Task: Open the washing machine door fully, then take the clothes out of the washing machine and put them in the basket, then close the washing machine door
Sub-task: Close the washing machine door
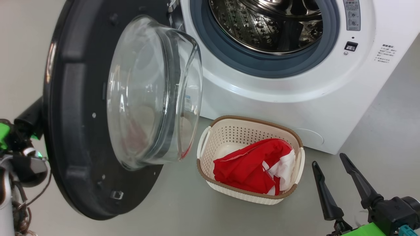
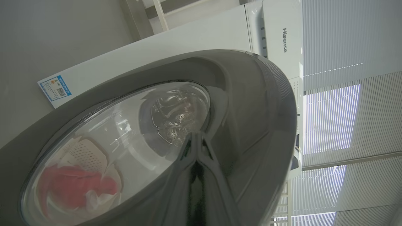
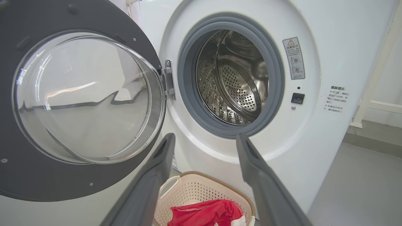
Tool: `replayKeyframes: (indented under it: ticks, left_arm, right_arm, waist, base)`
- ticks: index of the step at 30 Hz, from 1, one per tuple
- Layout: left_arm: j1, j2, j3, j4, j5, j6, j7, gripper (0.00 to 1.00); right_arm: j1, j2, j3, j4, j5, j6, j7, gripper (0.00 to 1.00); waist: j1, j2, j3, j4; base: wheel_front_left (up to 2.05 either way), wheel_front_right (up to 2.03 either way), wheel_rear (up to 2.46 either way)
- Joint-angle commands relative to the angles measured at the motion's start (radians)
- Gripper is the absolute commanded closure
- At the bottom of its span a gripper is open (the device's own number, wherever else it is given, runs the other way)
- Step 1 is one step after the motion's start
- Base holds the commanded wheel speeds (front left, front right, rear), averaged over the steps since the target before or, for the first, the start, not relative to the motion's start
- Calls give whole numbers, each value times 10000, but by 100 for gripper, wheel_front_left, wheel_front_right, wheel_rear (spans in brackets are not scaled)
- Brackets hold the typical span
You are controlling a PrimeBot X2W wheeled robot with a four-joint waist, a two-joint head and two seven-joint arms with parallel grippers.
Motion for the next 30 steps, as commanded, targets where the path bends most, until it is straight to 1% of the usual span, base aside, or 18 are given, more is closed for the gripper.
replayKeyframes:
  ticks: [1,6,15,30]
  left_arm:
    - [21,256,98,-435,-114,58,175,100]
    - [146,-1,60,-758,-183,149,150,100]
    - [351,-469,-208,-1192,-203,181,124,100]
    - [234,-1055,-924,-1202,-335,-143,-82,100]
  right_arm:
    - [-343,-135,211,-224,127,50,-96,0]
    - [-330,-135,251,-202,172,50,-144,0]
    - [-382,-135,249,-111,227,50,-234,0]
    - [-492,-135,283,-70,246,50,-235,0]
  waist:
    - [0,0,-31,-33]
    - [0,0,-52,-145]
    - [0,0,-13,-508]
    - [0,0,58,-1196]
  base:
    - [0,0,0]
    - [0,0,0]
    - [0,0,0]
    - [0,0,0]
